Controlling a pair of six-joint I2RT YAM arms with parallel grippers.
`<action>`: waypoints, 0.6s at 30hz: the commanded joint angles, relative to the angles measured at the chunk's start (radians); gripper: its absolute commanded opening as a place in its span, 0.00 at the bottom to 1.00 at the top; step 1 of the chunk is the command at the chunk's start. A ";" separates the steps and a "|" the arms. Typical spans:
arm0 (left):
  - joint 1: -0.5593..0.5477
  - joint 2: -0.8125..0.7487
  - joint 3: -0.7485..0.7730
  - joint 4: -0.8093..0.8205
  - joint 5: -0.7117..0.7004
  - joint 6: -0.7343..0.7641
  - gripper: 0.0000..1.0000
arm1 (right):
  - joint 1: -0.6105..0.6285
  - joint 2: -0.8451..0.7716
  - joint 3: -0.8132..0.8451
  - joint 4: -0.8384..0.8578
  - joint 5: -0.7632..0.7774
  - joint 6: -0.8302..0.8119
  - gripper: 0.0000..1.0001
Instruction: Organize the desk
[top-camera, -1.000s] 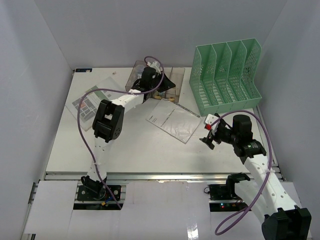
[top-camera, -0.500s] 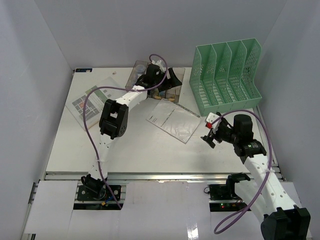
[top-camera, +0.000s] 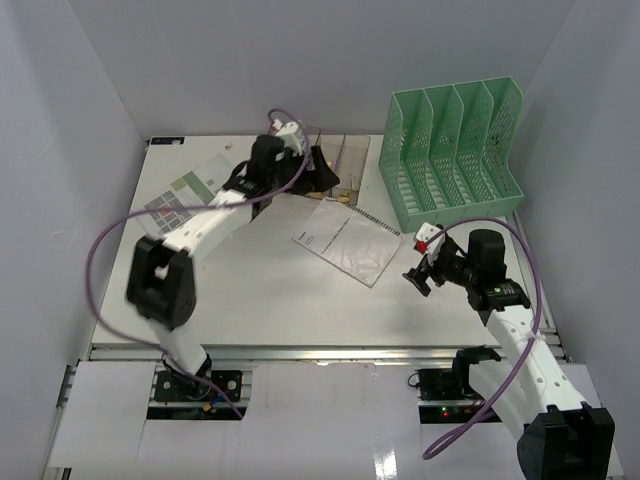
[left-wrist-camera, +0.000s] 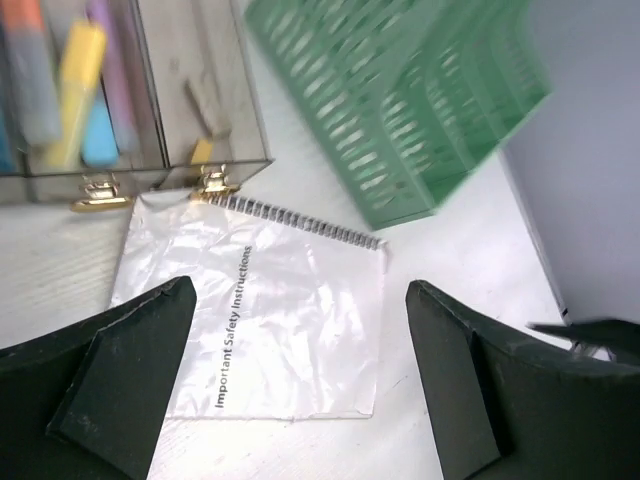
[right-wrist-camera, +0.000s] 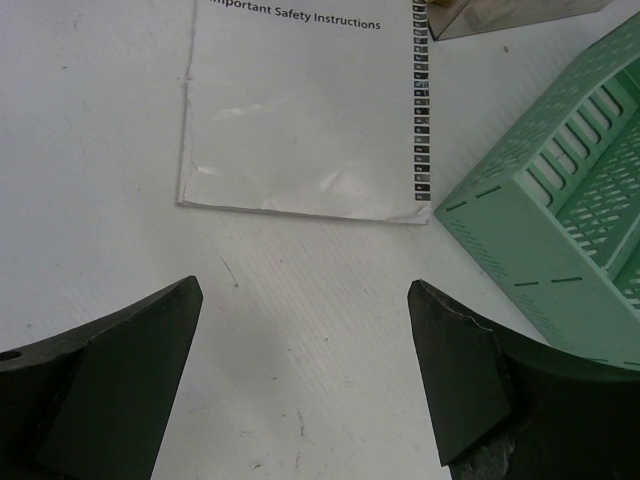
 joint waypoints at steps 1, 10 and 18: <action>0.007 -0.472 -0.382 0.055 -0.082 0.082 0.98 | 0.025 0.124 0.090 -0.002 -0.076 0.017 0.90; 0.020 -1.018 -0.748 -0.153 0.019 0.136 0.98 | 0.298 0.619 0.506 -0.051 0.257 0.188 0.90; 0.019 -1.078 -0.802 -0.151 0.077 0.138 0.98 | 0.354 0.933 0.794 -0.041 0.584 0.395 0.90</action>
